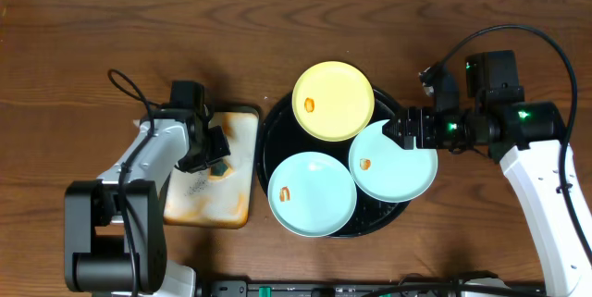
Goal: Clean dirty plates on tray and stack at the side
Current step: 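Scrub the sponge in the soapy tray with the left gripper, then reach right gripper to the yellow plate rim, left sponge over plate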
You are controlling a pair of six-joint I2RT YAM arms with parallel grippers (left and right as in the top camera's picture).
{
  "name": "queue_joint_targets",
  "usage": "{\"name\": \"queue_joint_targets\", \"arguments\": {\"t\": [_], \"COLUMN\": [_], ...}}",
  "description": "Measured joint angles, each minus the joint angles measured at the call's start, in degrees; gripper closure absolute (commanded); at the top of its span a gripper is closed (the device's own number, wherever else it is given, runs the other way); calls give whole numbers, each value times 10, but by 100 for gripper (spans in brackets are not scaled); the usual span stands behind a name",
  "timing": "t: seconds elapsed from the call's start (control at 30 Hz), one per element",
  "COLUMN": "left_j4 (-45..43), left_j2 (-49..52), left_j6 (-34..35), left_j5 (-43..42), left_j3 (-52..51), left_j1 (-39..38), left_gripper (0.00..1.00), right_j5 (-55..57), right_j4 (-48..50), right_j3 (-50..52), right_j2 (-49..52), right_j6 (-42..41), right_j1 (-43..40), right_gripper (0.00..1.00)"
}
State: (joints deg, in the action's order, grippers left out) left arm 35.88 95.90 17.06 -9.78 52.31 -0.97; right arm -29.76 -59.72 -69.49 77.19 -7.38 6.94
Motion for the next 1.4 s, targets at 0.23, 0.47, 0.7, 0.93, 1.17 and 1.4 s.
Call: {"name": "queue_joint_targets", "arguments": {"t": [0.23, 0.47, 0.7, 0.93, 1.17, 1.4], "left_j4": [20, -21, -37, -38, 15, 168], "left_j2": [-2, -3, 19, 35, 52, 73], "left_j6": [-7, -19, -21, -21, -21, -21], "left_j5": [0, 8, 27, 29, 29, 33], "left_j3": [24, 24, 9, 14, 44, 136], "left_j1": [0, 0, 0, 0, 0, 0], "left_gripper": [93, 92, 93, 93, 93, 93], "right_j5": [0, 0, 0, 23, 47, 55], "right_j4": [0, 5, 9, 21, 71, 133], "right_j3": [0, 0, 0, 0, 0, -1], "right_j2": [0, 0, 0, 0, 4, 58], "right_j6": [0, -1, 0, 1, 6, 10], "right_j1": [0, 0, 0, 0, 0, 0], "right_gripper": [25, 23, 21, 17, 15, 16]}}
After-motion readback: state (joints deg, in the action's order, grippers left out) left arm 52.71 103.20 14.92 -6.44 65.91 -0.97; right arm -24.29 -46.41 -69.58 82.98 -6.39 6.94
